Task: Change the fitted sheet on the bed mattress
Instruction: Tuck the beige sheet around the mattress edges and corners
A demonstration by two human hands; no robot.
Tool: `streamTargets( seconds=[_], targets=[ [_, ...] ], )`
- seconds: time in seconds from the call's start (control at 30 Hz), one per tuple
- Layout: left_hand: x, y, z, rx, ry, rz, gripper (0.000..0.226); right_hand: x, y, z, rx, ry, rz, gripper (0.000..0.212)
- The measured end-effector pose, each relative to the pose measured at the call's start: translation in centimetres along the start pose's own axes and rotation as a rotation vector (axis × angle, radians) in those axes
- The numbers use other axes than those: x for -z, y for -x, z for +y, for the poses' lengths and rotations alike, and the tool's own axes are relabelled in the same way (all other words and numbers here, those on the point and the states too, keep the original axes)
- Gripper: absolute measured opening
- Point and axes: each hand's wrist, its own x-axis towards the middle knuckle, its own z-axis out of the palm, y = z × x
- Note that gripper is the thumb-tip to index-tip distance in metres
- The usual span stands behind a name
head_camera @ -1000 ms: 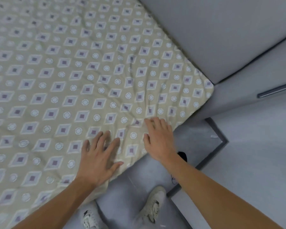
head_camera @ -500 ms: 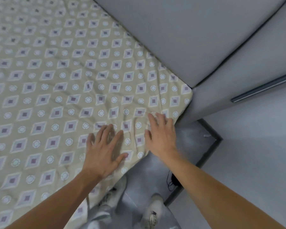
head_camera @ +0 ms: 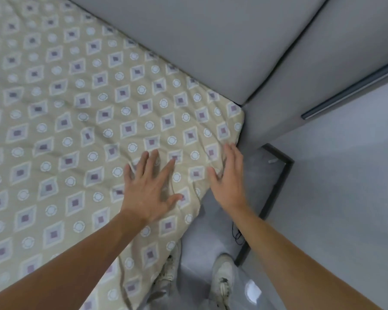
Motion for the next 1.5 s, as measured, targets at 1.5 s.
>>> streamTargets(
  seconds=[1.5],
  targets=[
    [-2.6, -1.8, 4.4, -0.320, -0.079, 0.076, 0.085, -9.1, 1.1, 8.0, -0.827, -0.455, 0.276, 0.041]
  ],
)
